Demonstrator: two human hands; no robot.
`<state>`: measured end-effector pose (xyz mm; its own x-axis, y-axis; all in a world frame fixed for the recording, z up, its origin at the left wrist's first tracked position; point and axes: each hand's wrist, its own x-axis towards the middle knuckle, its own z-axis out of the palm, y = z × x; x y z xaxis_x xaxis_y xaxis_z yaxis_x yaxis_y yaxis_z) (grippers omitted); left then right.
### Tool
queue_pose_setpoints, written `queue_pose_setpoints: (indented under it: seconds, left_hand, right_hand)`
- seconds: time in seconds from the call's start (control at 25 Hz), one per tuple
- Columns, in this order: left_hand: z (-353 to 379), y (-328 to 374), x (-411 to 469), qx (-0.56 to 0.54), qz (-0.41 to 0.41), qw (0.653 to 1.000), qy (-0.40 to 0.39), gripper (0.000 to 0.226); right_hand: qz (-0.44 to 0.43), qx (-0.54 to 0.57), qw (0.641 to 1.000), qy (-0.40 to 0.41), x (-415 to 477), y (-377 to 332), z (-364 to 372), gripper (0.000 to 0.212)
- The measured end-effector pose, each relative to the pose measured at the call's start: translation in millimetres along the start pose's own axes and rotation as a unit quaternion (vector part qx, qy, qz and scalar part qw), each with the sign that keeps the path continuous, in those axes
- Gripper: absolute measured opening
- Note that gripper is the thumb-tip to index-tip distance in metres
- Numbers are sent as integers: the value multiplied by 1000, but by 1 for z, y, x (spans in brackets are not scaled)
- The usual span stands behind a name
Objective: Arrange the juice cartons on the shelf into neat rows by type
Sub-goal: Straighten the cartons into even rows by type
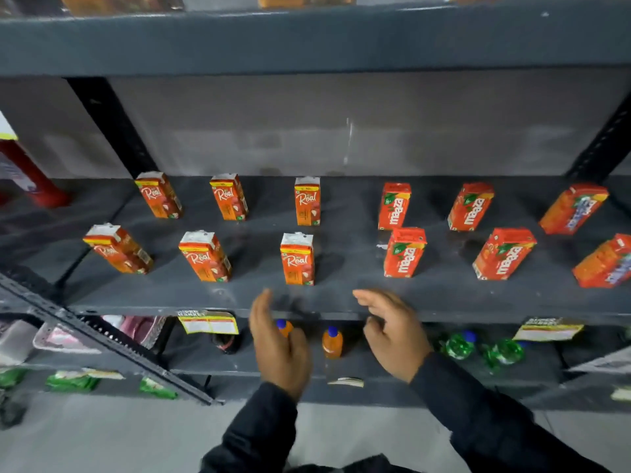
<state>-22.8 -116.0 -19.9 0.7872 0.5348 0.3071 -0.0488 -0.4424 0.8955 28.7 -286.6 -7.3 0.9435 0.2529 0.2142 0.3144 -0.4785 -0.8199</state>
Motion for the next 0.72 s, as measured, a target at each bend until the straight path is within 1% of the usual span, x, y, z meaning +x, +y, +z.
queue_pose_setpoints:
  seconds: [0.04, 0.08, 0.2, 0.28, 0.32, 0.4, 0.48, 0.56, 0.72]
  left_hand:
    - [-11, -5, 17, 7, -17, 1000, -18, 62]
    - [-18, -6, 33, 7, -26, 998, -59, 62]
    - [-28, -1, 64, -10, 5, 979, -205, 66]
    - [-27, 0, 73, -21, 17, 960, -277, 66]
    - [-26, 0, 77, -25, 16, 953, -301, 70]
    - [-22, 1, 83, -23, 23, 943, -330, 72]
    - [-21, 1, 84, -25, 35, 937, -348, 71]
    - [-21, -2, 85, -30, 51, 934, -352, 70]
    - [-22, -3, 86, -35, 35, 938, -344, 64]
  right_hand:
    - [21, 18, 1000, -7, 10, -9, 15, 56]
    - [43, 36, 998, -12, 22, -19, 30, 58]
    - [96, 55, 994, -17, 49, -44, 71, 62]
    - [109, 44, 993, 5, 52, -49, 83, 59]
    - [115, 40, 992, 20, 53, -49, 85, 58]
    - [136, 36, 989, 44, 55, -46, 84, 59]
    - [157, 34, 986, 48, 57, -47, 82, 62]
    - [160, 39, 985, 44, 57, -50, 80, 62]
    - [156, 40, 986, 30, 56, -54, 80, 66]
